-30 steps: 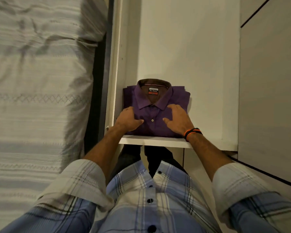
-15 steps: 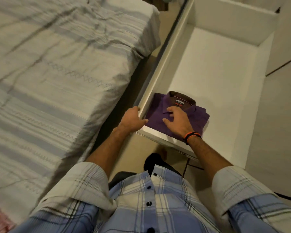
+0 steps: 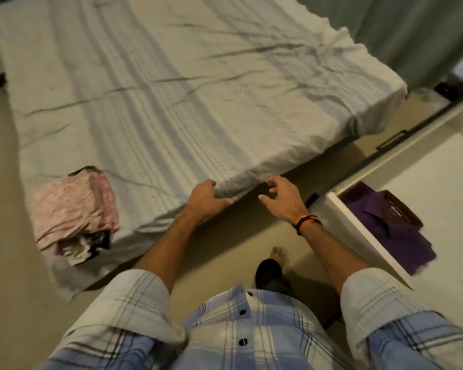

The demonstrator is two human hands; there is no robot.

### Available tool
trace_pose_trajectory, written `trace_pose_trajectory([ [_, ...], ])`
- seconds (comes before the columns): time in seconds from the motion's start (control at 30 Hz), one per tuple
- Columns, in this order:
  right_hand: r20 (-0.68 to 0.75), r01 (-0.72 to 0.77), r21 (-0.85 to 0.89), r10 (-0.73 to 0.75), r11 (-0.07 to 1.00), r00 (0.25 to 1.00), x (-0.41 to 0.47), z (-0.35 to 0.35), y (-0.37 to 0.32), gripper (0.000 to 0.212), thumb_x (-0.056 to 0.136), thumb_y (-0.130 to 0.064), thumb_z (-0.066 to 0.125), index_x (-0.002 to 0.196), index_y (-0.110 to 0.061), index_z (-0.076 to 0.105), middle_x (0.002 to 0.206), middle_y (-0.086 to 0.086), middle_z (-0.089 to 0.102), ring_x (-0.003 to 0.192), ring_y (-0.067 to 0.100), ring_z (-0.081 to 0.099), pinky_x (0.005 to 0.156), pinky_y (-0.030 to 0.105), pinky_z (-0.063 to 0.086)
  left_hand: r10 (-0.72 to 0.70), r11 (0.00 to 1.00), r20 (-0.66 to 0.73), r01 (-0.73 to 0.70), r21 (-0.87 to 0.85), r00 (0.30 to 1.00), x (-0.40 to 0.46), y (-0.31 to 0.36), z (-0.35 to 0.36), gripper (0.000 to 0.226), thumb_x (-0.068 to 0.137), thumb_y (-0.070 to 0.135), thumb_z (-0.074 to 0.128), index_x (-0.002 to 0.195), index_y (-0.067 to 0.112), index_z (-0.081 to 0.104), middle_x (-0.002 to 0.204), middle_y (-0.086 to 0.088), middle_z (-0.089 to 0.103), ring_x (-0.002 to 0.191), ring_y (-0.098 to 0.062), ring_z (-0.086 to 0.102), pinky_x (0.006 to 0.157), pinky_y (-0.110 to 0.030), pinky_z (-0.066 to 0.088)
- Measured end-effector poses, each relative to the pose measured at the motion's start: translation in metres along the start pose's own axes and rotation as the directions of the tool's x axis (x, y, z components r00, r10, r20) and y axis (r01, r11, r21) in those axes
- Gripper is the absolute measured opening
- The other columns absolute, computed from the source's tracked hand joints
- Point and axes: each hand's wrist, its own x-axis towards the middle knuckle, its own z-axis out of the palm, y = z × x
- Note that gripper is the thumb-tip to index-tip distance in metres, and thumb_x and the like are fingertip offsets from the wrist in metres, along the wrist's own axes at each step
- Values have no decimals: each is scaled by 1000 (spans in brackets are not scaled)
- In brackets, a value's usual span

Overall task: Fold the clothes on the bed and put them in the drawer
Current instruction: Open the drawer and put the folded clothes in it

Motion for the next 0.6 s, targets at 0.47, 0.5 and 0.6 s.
trace_pose_trajectory([
  [0.47, 440, 375, -59, -313, 925, 842, 51, 161, -174, 53, 90, -26, 70, 136, -9, 49, 137, 10, 54, 117, 23, 59, 97, 32, 48, -507, 845, -214, 434, -312, 835, -79, -202, -94, 68, 82, 38, 74, 137, 6, 47, 136, -13, 55, 123, -30, 53, 96, -34, 42],
  [0.5, 461, 386, -54, -320, 921, 828, 58, 171, -183, 53, 90, -26, 70, 135, -9, 50, 137, 11, 54, 117, 23, 59, 96, 32, 48, -541, 823, -217, 459, -334, 813, -80, -211, -99, 65, 82, 36, 75, 134, 6, 50, 133, -13, 57, 119, -31, 54, 93, -34, 43],
  [0.6, 539, 428, -29, -346, 903, 768, 81, 202, -214, 52, 90, -26, 69, 135, -8, 49, 136, 11, 54, 117, 24, 59, 96, 33, 49, -628, 756, -225, 517, -401, 745, -77, -238, -117, 61, 83, 33, 74, 133, 7, 51, 132, -12, 58, 119, -30, 55, 93, -33, 43],
])
